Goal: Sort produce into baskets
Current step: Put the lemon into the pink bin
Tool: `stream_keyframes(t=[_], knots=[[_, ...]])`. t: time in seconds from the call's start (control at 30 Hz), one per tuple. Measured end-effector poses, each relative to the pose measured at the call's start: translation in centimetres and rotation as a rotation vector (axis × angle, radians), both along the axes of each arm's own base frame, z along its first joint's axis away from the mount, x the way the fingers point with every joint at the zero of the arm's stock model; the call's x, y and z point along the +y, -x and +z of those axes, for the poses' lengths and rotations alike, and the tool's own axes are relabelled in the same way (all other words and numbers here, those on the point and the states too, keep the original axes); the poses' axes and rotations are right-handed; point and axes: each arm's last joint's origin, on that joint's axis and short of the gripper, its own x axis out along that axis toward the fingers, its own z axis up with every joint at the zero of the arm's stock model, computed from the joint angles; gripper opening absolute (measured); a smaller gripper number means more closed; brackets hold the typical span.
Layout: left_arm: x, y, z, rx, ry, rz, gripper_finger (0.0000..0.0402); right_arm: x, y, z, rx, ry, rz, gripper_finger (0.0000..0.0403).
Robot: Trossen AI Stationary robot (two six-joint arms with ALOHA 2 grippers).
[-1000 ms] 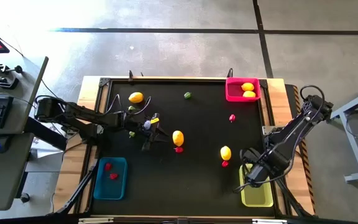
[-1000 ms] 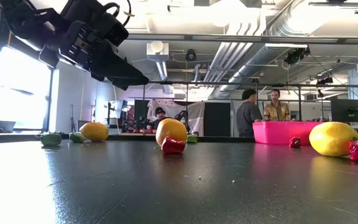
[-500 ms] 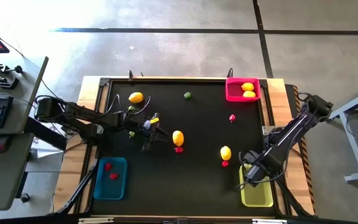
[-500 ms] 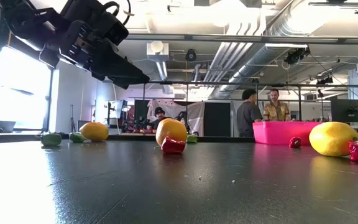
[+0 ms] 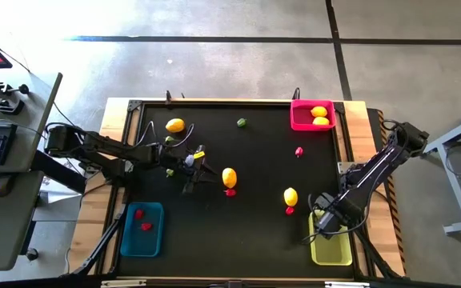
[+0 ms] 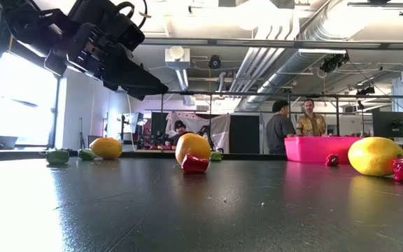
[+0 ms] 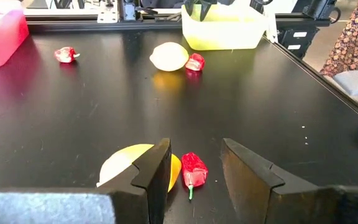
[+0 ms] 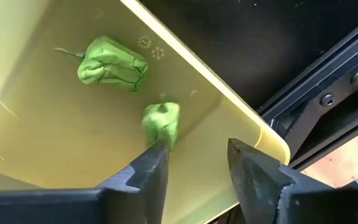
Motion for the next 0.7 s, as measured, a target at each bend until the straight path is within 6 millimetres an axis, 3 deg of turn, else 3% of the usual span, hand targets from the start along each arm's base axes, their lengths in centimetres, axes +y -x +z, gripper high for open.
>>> stream_keyframes(t=[0.2,0.37,0.57,0.7], knots=[[0.0,0.0,0.0,-0.004,-0.011,-0.013,0.0131,-0.3,0.2,0.4,0.078,-0.02,0.005,0.0155],[-0.1,0.0,0.0,-0.004,-0.009,-0.019,0.0131,-0.4,-0.5,2.4,0.095,-0.022,0.018,0.0124],[-0.1,0.0,0.0,-0.002,-0.009,-0.018,0.0131,-0.7,-2.5,5.3,-0.096,0.053,0.081,0.0061],[-0.1,0.1,-0.2,0.017,-0.012,-0.021,0.0131,-1.4,-4.2,6.2,-0.264,0.12,0.173,0.0012]])
